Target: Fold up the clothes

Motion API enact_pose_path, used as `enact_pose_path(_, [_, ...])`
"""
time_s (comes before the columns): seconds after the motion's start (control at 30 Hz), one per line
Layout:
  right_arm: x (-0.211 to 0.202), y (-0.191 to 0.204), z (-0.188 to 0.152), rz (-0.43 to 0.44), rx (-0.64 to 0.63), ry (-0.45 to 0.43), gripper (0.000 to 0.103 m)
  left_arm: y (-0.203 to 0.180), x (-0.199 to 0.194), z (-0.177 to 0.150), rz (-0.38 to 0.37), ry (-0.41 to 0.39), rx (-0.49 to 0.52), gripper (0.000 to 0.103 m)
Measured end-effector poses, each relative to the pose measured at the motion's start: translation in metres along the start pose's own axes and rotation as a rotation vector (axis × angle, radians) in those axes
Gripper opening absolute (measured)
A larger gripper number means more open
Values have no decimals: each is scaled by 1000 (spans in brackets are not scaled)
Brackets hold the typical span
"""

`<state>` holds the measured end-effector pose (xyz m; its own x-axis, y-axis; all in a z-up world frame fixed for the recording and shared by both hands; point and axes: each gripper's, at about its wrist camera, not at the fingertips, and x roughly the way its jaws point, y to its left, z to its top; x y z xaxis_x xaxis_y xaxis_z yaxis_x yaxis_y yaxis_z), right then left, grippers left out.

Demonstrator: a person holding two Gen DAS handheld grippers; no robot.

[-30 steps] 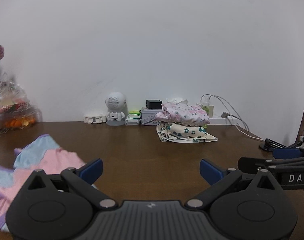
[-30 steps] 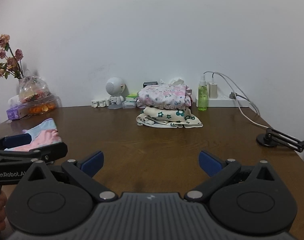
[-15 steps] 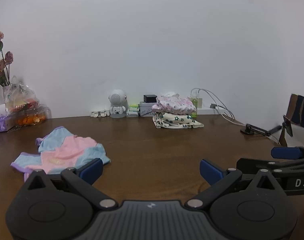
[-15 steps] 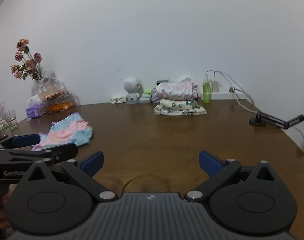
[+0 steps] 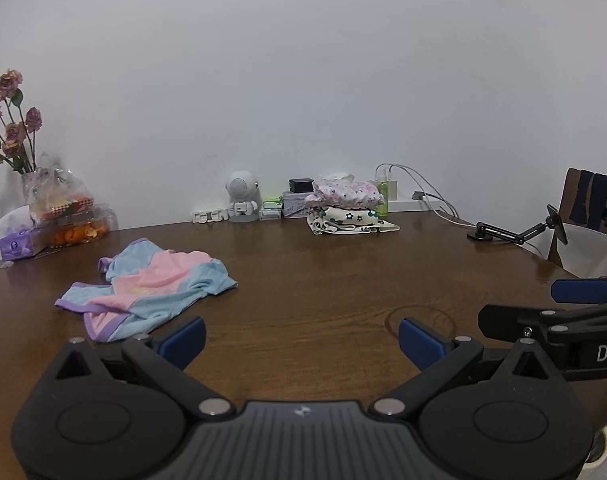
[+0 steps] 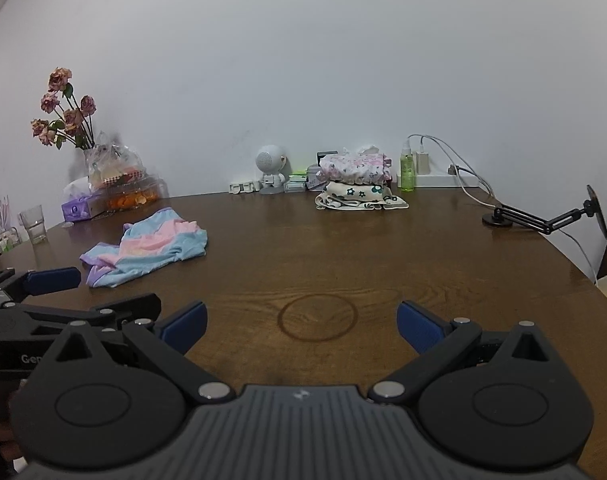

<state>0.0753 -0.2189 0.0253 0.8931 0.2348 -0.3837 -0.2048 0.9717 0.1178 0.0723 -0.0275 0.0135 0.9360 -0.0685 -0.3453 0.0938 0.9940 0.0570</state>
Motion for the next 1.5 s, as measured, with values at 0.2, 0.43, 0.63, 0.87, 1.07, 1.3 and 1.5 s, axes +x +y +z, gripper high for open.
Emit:
enact_pose_path(0.2, [-15,3,-3,-15,-7,-5,103,6,-14,-5,26,-6,-29,103])
enact_pose_path(0.43, [-23,5,-3,-13,-9,-11,103,11,-23,-6,33,-17,-46,103])
enact_pose_path(0.63, [-26,7,-5,-6,-12,-12,103,12,-27,-7,26,-21,-54,103])
enact_pose_path(0.87, [-26,8,-5,0,-9,-8,103,12,-28,-8,23,-17,-56,103])
enact_pose_path(1.07, [-27,8,-5,2,-10,-8,103,13,-28,-8,22,-12,-61,103])
enact_pose_path(1.3, [-26,9,-5,3,-10,-7,103,12,-28,-8,19,-11,-57,103])
enact_pose_path(1.5, [-26,10,-6,3,-8,-7,103,12,-28,-9,19,-10,-56,103])
